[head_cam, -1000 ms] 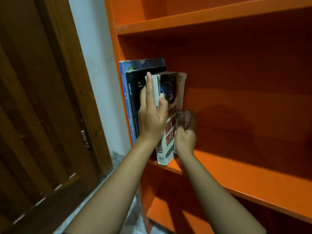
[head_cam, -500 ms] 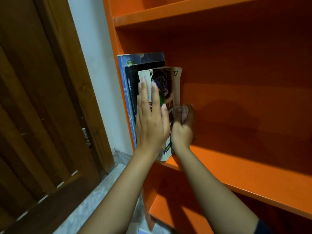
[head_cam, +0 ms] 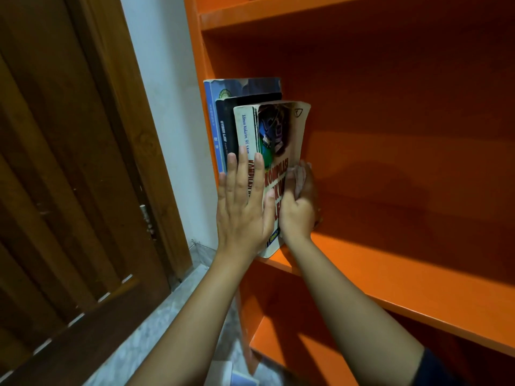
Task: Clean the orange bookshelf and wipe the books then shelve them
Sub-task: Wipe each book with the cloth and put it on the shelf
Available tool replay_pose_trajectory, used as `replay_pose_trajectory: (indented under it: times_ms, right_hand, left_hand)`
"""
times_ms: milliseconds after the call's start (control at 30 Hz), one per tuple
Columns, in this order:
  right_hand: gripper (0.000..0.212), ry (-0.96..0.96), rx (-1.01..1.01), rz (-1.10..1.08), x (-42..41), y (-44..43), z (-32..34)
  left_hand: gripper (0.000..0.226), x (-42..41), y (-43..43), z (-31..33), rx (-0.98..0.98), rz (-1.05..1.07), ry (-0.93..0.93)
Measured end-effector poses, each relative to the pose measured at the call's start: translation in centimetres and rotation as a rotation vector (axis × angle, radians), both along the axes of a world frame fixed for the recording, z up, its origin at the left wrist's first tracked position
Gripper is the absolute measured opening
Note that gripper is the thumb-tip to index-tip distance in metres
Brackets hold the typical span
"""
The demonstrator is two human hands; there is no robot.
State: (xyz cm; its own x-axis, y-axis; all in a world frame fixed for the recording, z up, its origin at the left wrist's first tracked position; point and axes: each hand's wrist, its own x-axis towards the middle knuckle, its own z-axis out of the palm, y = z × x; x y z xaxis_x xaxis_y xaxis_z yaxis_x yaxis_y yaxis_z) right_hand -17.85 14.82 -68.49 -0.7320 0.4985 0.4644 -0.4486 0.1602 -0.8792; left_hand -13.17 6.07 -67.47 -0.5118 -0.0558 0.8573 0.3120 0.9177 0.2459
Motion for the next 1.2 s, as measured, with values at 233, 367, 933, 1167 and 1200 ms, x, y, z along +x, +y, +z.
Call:
replay_pose_trajectory:
  times_ms: [233,367,933,1167,1200]
  right_hand:
    - [0.047,-0.024,0.121,0.071,1.0,1.0,0.0]
    - [0.044,-0.063,0.199,0.111,2.9,1.7,0.8]
    - [0.043,-0.192,0.679,0.393,15.0,2.1,-0.7]
    - [0.043,-0.365,0.840,0.486,20.5,0.3,-9.5]
    - [0.043,-0.400,0.833,0.526,21.0,-0.1,-11.2]
  left_hand:
    - [0.064,1.6,0.4,0.7,-0.144,-0.010,0.185]
    - [0.062,2.9,0.6,1.2,-0.145,-0.012,0.089]
    - [0.052,13.8,-3.1,-0.7,-0.098,-0.079,-0.523]
    - [0.049,18.5,-7.2,-9.5,0.016,0.016,-0.874]
    - [0.049,18.9,-8.0,-11.4,0.044,0.035,-0.943]
